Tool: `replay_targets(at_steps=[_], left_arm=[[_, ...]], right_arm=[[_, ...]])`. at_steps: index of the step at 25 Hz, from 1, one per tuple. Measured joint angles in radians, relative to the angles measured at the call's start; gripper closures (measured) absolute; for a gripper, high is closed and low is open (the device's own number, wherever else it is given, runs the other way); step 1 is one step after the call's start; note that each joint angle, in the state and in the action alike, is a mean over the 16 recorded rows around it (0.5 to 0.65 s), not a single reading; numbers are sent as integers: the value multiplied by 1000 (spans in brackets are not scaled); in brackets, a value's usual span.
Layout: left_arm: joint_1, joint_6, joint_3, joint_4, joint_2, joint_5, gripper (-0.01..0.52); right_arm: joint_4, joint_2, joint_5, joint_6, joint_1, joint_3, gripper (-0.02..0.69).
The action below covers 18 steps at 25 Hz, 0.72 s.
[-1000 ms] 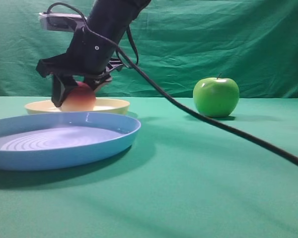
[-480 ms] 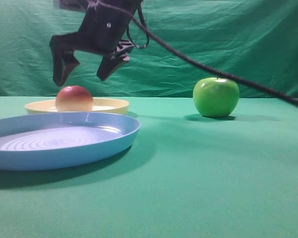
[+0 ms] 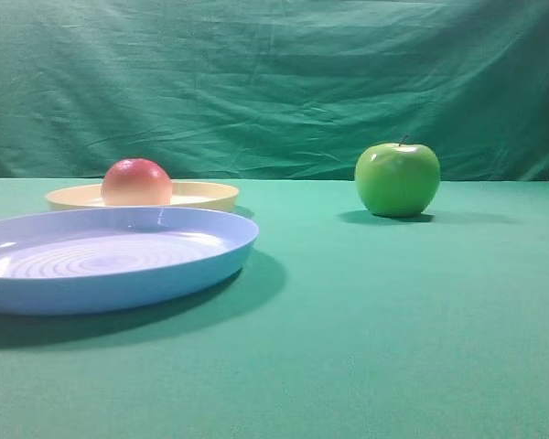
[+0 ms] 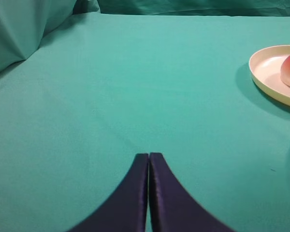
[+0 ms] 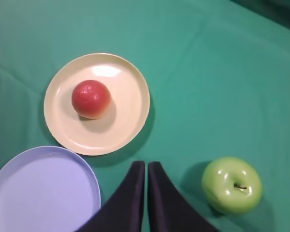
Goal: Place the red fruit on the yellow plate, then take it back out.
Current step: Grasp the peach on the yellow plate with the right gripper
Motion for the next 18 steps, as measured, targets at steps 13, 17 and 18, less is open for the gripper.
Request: replay_targets(at_steps=[13,17,18], left_arm=[[0,0,0,0,0,0,514],[0,-1,0,0,0,0,514],[0,-1,0,0,0,0,514]], right_arm=[[-32,-456,-95,36,-11,435,665],[-44,-604,-152,64,-11,627,665],[-49,-639,-164,75,-11,672,665]])
